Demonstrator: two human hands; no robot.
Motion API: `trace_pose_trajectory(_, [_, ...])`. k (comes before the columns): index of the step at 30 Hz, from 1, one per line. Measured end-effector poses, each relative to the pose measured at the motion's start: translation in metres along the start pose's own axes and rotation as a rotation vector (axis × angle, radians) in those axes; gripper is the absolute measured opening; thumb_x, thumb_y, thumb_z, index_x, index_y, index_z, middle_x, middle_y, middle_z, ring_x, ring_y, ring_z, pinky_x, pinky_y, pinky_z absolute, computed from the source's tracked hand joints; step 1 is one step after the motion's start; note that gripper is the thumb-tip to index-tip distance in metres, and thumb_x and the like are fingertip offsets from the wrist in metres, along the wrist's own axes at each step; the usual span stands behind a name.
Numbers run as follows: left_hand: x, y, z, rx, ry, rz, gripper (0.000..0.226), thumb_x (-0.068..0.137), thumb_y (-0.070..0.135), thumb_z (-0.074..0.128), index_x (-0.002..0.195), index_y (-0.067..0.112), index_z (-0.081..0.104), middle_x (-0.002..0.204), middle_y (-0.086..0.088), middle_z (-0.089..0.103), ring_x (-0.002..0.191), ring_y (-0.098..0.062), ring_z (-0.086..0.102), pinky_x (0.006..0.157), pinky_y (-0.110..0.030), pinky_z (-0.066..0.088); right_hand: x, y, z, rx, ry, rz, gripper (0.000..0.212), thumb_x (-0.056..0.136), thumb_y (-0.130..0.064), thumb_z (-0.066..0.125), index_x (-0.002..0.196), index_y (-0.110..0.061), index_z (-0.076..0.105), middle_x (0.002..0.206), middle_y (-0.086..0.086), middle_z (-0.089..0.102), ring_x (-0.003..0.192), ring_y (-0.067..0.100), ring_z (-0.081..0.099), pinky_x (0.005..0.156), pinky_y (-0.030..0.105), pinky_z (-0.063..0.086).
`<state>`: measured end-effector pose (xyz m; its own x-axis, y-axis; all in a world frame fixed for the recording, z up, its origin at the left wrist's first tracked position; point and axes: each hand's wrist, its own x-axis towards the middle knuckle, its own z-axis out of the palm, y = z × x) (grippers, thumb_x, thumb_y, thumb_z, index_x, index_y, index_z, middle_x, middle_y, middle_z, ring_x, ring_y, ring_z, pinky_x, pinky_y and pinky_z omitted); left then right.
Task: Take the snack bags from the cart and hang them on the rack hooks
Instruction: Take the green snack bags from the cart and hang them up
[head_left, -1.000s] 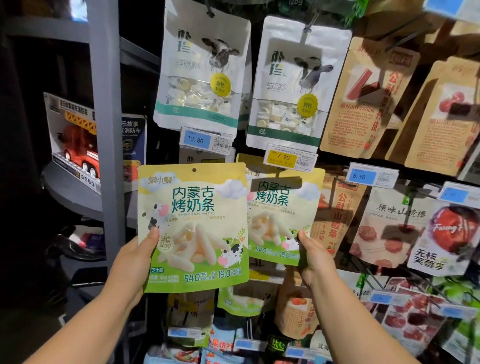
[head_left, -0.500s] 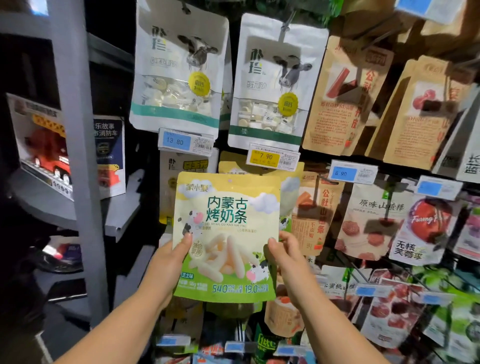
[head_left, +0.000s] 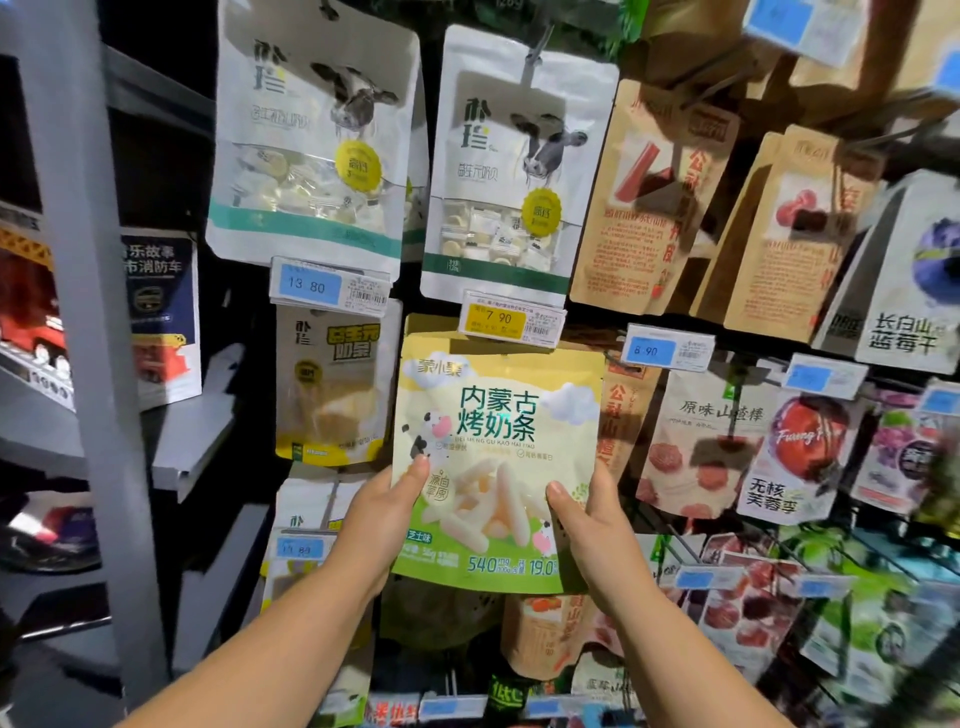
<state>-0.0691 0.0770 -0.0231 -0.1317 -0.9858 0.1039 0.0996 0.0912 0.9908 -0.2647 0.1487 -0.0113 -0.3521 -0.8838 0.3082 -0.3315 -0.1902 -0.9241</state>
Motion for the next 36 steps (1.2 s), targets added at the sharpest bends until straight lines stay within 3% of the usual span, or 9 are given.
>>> trace_pose_trajectory(6, [0.005, 0.003, 0.004, -0.005, 0.007, 0.023, 0.015, 0.097, 0.041, 0.048, 0.107, 0.035, 0.057, 0.092, 0.022, 0.060, 0.091, -0.004, 0.058, 0.084, -0.028, 0.041, 0.008, -0.002, -0.002, -0.039, 0.001, -0.012, 0.042, 0.097, -0.020, 0.057, 0.130, -0.039, 0.038, 0.120, -0.024, 0.055, 0.113, -0.004, 0.052, 0.092, 0.026, 0.042])
trace_pose_trajectory(10, [0.012, 0.000, 0.003, 0.006, 0.009, 0.015, 0.013, 0.097, 0.042, 0.048, 0.106, 0.036, 0.056, 0.090, 0.025, 0.059, 0.094, -0.008, 0.058, 0.087, -0.030, 0.042, 0.015, 0.001, 0.000, -0.074, -0.013, 0.010, 0.042, 0.097, -0.023, 0.056, 0.132, -0.038, 0.037, 0.121, -0.023, 0.056, 0.113, 0.000, 0.054, 0.096, 0.030, 0.044])
trace_pose_trajectory(15, [0.018, 0.002, 0.003, 0.004, 0.019, 0.041, 0.012, 0.098, 0.039, 0.048, 0.107, 0.037, 0.054, 0.090, 0.029, 0.054, 0.089, 0.000, 0.053, 0.084, -0.025, 0.037, 0.023, 0.002, 0.004, -0.059, -0.017, 0.011, 0.039, 0.097, -0.020, 0.055, 0.128, -0.038, 0.039, 0.119, -0.023, 0.057, 0.111, -0.006, 0.052, 0.084, 0.017, 0.043])
trace_pose_trajectory(17, [0.022, 0.003, 0.003, 0.015, 0.009, 0.043, 0.013, 0.098, 0.040, 0.047, 0.107, 0.037, 0.055, 0.091, 0.026, 0.057, 0.085, 0.005, 0.052, 0.078, -0.024, 0.037, 0.027, 0.004, 0.005, -0.055, -0.014, 0.020, 0.038, 0.097, -0.021, 0.056, 0.128, -0.037, 0.040, 0.120, -0.021, 0.058, 0.112, -0.003, 0.054, 0.087, 0.022, 0.043])
trace_pose_trajectory(21, [0.034, -0.001, 0.003, 0.013, -0.009, 0.026, 0.015, 0.097, 0.042, 0.048, 0.108, 0.038, 0.057, 0.095, 0.025, 0.060, 0.098, -0.007, 0.056, 0.086, -0.027, 0.038, 0.036, 0.009, 0.005, -0.058, 0.001, 0.037, 0.040, 0.097, -0.024, 0.057, 0.133, -0.033, 0.043, 0.122, -0.017, 0.060, 0.114, 0.004, 0.056, 0.094, 0.031, 0.046])
trace_pose_trajectory(26, [0.048, -0.004, 0.003, 0.035, -0.015, 0.013, 0.021, 0.097, 0.043, 0.047, 0.113, 0.033, 0.056, 0.102, 0.015, 0.059, 0.102, -0.011, 0.053, 0.087, -0.027, 0.036, 0.048, 0.014, 0.011, -0.081, 0.004, 0.058, 0.034, 0.097, -0.025, 0.056, 0.122, -0.044, 0.042, 0.121, -0.020, 0.058, 0.115, 0.007, 0.055, 0.099, 0.036, 0.045])
trace_pose_trajectory(29, [0.060, -0.003, 0.003, 0.059, -0.015, 0.011, 0.020, 0.097, 0.042, 0.047, 0.111, 0.031, 0.057, 0.101, 0.014, 0.059, 0.102, -0.013, 0.053, 0.085, -0.027, 0.035, 0.056, 0.013, 0.014, -0.131, -0.001, 0.079, 0.033, 0.097, -0.030, 0.055, 0.123, -0.044, 0.041, 0.119, -0.024, 0.057, 0.112, 0.005, 0.055, 0.095, 0.035, 0.045])
trace_pose_trajectory(32, [0.073, -0.003, 0.003, 0.071, -0.023, 0.002, 0.029, 0.097, 0.041, 0.047, 0.120, 0.026, 0.059, 0.108, 0.009, 0.059, 0.102, -0.013, 0.052, 0.084, -0.026, 0.035, 0.064, 0.012, 0.018, -0.183, -0.001, 0.102, 0.030, 0.098, -0.030, 0.054, 0.121, -0.042, 0.039, 0.114, -0.025, 0.056, 0.103, 0.000, 0.054, 0.081, 0.027, 0.043])
trace_pose_trajectory(36, [0.089, -0.005, 0.004, 0.113, -0.023, -0.010, 0.034, 0.098, 0.039, 0.047, 0.123, 0.019, 0.058, 0.107, 0.006, 0.055, 0.100, -0.013, 0.049, 0.083, -0.025, 0.034, 0.078, 0.015, 0.027, -0.288, 0.029, 0.144, 0.026, 0.098, -0.032, 0.053, 0.119, -0.034, 0.039, 0.114, -0.013, 0.057, 0.107, 0.016, 0.055, 0.082, 0.033, 0.042])
